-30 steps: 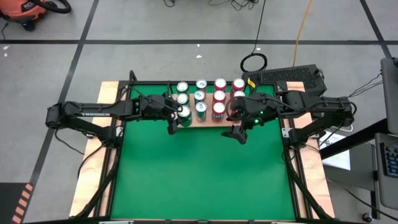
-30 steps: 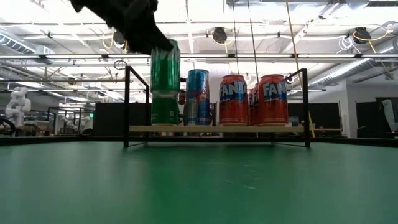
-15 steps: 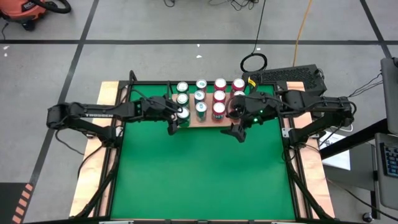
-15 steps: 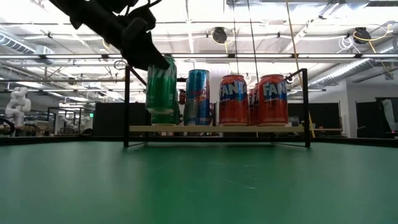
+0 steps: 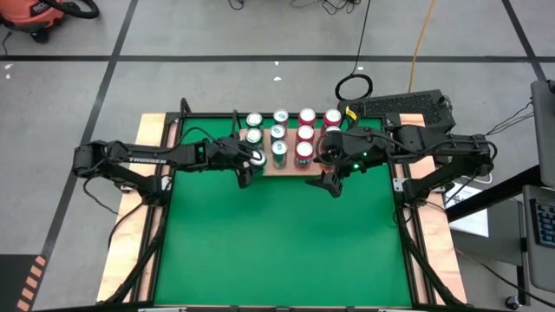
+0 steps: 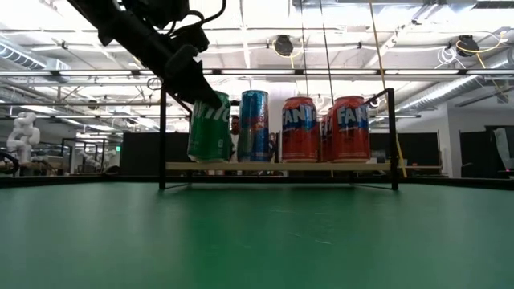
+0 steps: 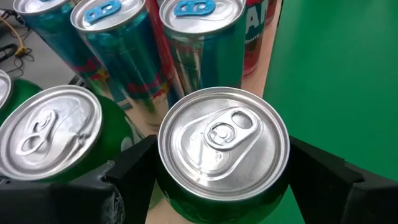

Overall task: Place canned beverage on shelf
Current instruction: Put the green soda can on the shelf aligned with the other green soda can on the shelf

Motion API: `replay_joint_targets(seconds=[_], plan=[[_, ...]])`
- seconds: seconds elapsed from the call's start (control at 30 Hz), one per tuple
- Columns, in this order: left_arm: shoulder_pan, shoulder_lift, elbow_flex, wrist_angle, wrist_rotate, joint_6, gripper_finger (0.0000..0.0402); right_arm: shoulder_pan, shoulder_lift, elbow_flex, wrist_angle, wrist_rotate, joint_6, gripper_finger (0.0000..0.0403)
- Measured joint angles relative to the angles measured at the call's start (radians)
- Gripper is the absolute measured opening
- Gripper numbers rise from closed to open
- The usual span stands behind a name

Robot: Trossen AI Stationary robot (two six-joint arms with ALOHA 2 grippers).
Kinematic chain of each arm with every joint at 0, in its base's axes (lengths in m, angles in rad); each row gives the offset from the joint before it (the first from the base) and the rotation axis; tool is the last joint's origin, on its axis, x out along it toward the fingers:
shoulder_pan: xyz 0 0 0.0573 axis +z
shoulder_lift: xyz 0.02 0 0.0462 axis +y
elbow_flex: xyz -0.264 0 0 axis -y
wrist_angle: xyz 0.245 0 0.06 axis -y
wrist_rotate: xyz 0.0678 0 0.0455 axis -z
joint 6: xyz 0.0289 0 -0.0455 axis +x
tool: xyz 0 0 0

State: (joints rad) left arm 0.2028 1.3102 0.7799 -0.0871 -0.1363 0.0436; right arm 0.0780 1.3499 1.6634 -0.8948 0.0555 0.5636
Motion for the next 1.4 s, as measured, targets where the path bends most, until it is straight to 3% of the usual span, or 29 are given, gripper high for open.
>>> replay_joint_targets(seconds=[0.53, 0.83, 1.4], plan=[[0.000, 0.000, 0.000, -0.007, -0.021, -0.004, 0.0296, 0.000, 0.000, 0.000, 0.000, 0.000, 0.008, 0.0380], [0.000, 0.002, 0.000, -0.008, -0.030, 0.000, 0.0350, 0.000, 0.000, 0.000, 0.000, 0.000, 0.008, 0.0380], [-0.032, 0.001, 0.081, -0.083, -0.083, 0.077, 0.0354, 0.000, 0.000, 0.000, -0.001, -0.001, 0.007, 0.0380]])
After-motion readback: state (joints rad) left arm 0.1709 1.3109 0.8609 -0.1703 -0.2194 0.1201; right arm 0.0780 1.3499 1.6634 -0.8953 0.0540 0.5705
